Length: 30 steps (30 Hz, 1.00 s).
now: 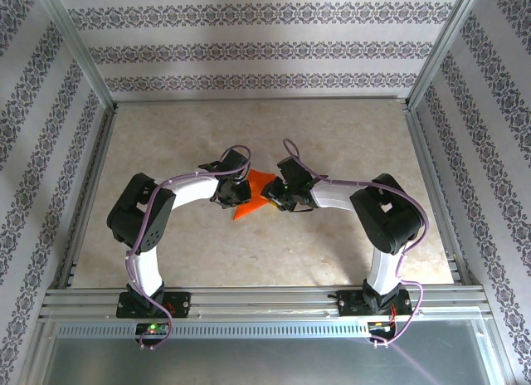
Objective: Fold a paper plane with a square sheet of paper (pick it up from the middle)
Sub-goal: Fold the wing for the fifth time at the center of the table.
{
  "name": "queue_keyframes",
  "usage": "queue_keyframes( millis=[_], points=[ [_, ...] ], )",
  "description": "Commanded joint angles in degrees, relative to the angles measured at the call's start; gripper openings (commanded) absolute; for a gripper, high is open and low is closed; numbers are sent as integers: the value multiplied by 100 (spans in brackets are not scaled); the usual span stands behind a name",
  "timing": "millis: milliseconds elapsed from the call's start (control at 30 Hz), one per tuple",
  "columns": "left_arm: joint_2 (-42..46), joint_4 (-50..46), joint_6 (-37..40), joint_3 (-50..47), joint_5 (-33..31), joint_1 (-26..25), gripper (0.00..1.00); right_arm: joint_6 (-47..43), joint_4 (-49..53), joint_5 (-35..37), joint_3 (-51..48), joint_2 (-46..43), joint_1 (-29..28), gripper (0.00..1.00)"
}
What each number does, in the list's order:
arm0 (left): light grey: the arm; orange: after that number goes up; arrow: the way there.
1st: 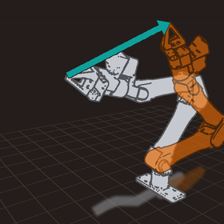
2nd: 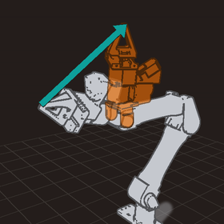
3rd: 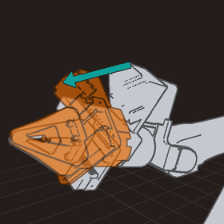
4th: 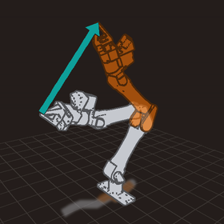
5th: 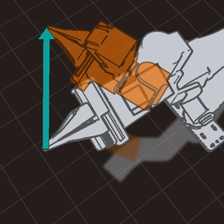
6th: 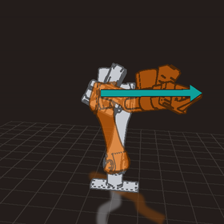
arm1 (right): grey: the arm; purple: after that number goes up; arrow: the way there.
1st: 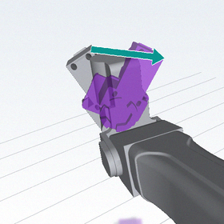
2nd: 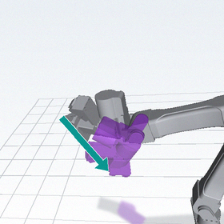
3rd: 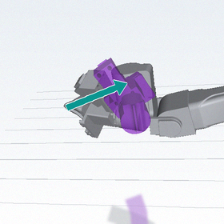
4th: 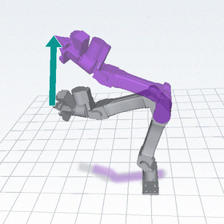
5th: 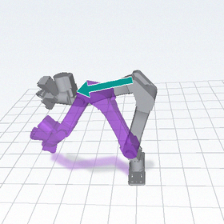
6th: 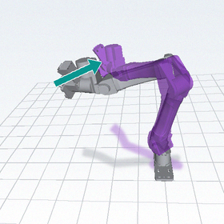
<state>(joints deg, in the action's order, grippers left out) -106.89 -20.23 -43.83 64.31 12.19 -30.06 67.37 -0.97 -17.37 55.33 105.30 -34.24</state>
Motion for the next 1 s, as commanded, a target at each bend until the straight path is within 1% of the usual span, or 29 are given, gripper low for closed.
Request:
queue_keyframes(
  millis=[0, 233, 433, 533, 967],
  points=[
    [-218, -130, -46, -145, -176, -54, 8, 8, 207, 156, -71, -88, 58, 36],
    [-223, -148, -53, -139, -208, -52, 8, -9, 276, 275, -155, -187, 91, 37],
    [-220, -148, -41, -126, -181, -58, 8, -77, 1, -186, 38, 78, 76, 35],
    [-224, -152, -44, -125, -172, -55, 8, -31, -310, -386, 4, 131, 75, 33],
    [-185, -192, -29, -87, -221, -52, 8, 186, -879, -658, -173, 143, 76, 27]
  ],
)
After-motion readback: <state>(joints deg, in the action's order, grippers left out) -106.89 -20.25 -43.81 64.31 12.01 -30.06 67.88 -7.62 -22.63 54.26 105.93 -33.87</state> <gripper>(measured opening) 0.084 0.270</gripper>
